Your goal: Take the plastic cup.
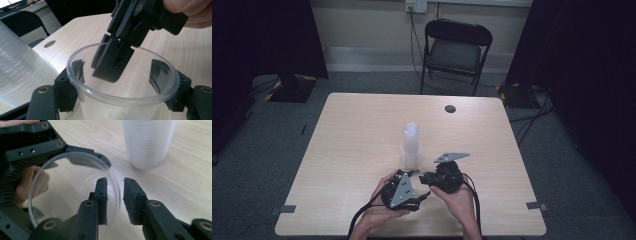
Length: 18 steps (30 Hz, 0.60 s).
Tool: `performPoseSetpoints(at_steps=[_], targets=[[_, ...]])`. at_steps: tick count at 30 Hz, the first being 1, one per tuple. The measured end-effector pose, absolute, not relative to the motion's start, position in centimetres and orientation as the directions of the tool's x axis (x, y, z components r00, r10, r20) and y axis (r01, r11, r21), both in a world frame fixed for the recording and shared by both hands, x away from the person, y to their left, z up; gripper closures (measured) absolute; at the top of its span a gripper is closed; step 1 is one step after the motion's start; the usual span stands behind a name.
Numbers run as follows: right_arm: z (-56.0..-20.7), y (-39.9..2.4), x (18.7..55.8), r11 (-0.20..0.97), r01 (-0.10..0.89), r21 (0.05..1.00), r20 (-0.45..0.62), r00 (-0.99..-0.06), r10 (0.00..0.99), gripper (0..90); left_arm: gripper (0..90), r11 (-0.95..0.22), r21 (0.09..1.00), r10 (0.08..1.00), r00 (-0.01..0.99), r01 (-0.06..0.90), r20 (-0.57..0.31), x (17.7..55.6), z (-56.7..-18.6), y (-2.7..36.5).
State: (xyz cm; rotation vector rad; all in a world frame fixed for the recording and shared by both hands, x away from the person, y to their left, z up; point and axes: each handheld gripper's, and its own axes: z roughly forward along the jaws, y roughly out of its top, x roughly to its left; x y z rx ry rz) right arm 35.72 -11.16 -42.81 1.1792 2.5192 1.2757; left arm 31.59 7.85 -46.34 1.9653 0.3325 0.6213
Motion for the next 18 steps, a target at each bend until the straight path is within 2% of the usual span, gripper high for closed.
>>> performPoseSetpoints(at_steps=[5, 7, 12, 18], targets=[[-42.8, -11.2, 35.5, 0.348, 0.59, 0.729, 0.235, -0.692, 0.682, 62.9, 27.8, -0.435, 0.9, 0.505, 0.826, -0.006, 0.25, 31.7, -46.3, 8.1], [-42.8, -11.3, 35.3, 0.336, 0.575, 0.746, 0.238, -0.701, 0.672, 62.7, 27.8, -0.403, 0.915, 0.521, 0.825, 0.013, 0.218, 31.7, -46.3, 8.3], [-42.5, -11.5, 35.2, 0.289, 0.548, 0.785, 0.241, -0.7, 0.672, 59.4, 27.7, -0.401, 0.916, 0.544, 0.811, 0.026, 0.215, 31.9, -46.2, 8.8], [-42.1, -12.2, 34.8, 0.24, 0.513, 0.824, 0.239, -0.7, 0.673, 57.2, 27.7, -0.358, 0.932, 0.572, 0.803, 0.059, 0.169, 32.3, -46.0, 9.4]])
